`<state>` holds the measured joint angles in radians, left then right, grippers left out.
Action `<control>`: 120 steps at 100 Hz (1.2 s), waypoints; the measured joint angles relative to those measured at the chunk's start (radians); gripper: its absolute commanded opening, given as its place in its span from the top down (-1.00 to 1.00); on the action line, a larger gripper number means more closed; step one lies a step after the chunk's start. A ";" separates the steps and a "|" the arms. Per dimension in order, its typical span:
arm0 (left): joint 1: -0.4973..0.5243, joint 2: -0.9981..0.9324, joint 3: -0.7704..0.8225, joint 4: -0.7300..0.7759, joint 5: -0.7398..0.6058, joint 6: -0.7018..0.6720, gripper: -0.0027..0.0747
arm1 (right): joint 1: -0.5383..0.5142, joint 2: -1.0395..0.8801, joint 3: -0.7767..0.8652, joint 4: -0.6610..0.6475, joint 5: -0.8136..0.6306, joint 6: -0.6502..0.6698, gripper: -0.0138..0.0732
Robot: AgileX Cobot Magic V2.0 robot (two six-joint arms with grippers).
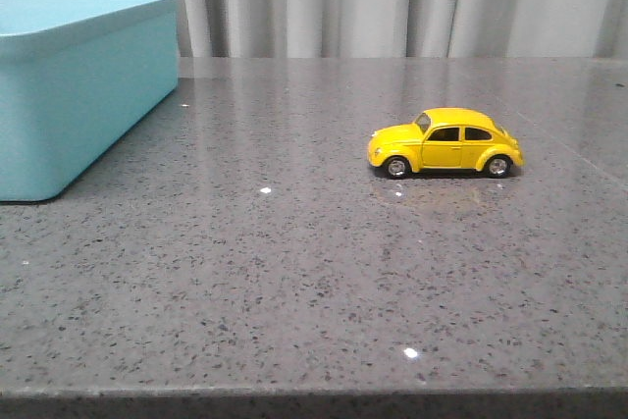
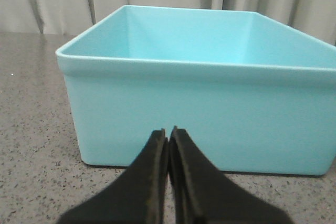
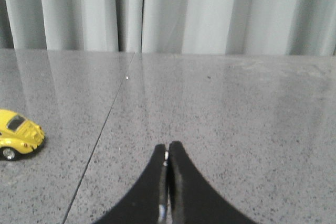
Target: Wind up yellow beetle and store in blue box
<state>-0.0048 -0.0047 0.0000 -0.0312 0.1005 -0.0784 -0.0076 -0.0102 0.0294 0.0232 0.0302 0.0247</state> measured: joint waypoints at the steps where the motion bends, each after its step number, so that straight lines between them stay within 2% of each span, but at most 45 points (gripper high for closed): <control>1: 0.000 0.000 0.000 0.000 -0.002 0.000 0.98 | 0.000 0.000 0.000 0.000 -0.002 0.000 0.84; 27: 0.000 0.000 0.000 0.000 -0.101 0.000 0.98 | 0.000 0.000 0.000 0.000 -0.014 0.000 0.84; 57: 0.000 0.010 -0.065 0.000 -0.078 0.000 0.98 | 0.000 0.021 -0.128 0.000 0.144 0.000 0.81; 77: 0.000 0.121 -0.169 0.000 -0.072 0.000 0.98 | 0.000 0.117 -0.248 0.004 0.242 0.000 0.81; 94: 0.000 0.232 -0.261 0.000 -0.072 0.000 0.98 | 0.000 0.223 -0.340 0.055 0.282 0.000 0.81; 120: 0.000 0.398 -0.362 0.002 -0.070 0.000 0.98 | 0.000 0.383 -0.437 0.064 0.314 0.000 0.81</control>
<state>-0.0048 0.3934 -0.3623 -0.0294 0.0308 -0.0784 -0.0076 0.3724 -0.4072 0.0875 0.3444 0.0247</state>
